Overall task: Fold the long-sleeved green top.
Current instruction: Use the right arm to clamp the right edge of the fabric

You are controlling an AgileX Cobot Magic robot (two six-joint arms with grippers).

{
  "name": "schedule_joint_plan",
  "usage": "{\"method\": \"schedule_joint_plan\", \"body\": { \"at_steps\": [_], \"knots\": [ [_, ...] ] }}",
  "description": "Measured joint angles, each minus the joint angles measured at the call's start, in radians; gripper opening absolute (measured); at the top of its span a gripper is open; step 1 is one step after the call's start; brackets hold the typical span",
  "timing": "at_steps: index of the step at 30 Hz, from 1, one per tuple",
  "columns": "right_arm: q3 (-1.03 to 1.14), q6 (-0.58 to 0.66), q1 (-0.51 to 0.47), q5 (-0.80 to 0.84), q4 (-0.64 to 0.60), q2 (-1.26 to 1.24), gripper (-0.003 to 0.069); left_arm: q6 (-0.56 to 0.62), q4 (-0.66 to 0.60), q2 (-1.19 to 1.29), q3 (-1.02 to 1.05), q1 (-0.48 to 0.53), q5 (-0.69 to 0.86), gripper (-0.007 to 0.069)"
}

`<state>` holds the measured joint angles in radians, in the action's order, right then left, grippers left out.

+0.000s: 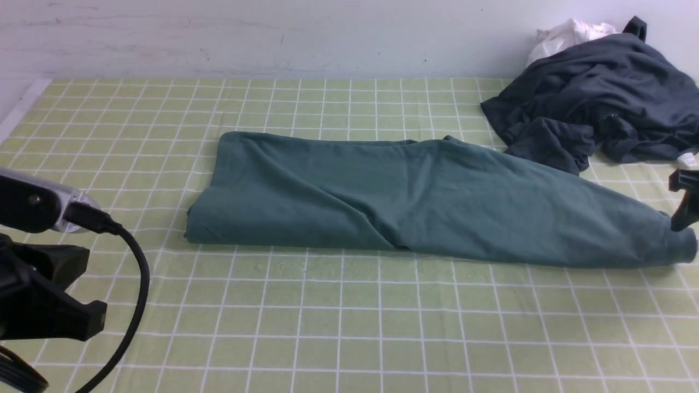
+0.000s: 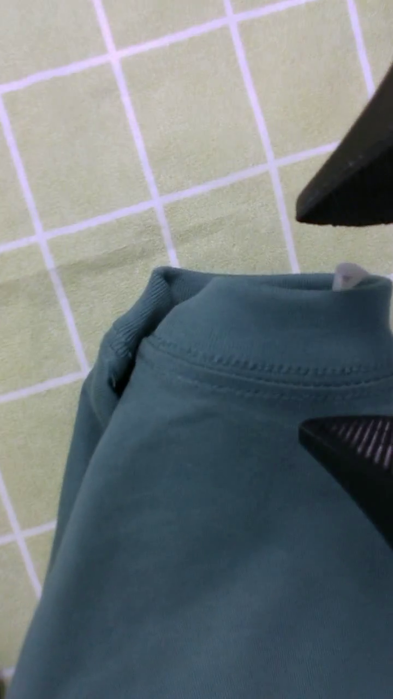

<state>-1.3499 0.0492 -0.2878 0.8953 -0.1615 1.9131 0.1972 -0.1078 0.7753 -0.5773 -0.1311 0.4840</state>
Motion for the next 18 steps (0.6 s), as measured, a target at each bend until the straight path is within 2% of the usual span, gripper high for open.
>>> {"method": "schedule_joint_plan", "body": {
  "at_steps": [4,9,14,16,18],
  "knots": [
    [0.0,-0.011,0.001,-0.018,-0.006,0.061,0.0532,0.0,-0.003,0.0,0.0,0.0,-0.017,-0.0004],
    [0.0,-0.014,0.004,-0.041,-0.029,0.104,0.0512,0.001,-0.005,0.0,0.0,0.0,-0.017,-0.0004],
    [0.0,-0.004,0.013,-0.076,-0.05,0.108,0.0253,0.004,-0.005,0.0,0.0,0.0,-0.017,-0.0004],
    [-0.005,0.025,0.013,-0.072,-0.048,0.108,0.0125,0.004,-0.005,0.0,0.0,0.0,-0.017,-0.0004],
    [-0.03,0.065,0.012,-0.044,-0.024,0.107,0.0038,0.007,-0.005,0.0,0.0,0.0,-0.017,-0.0004]
  ]
}}
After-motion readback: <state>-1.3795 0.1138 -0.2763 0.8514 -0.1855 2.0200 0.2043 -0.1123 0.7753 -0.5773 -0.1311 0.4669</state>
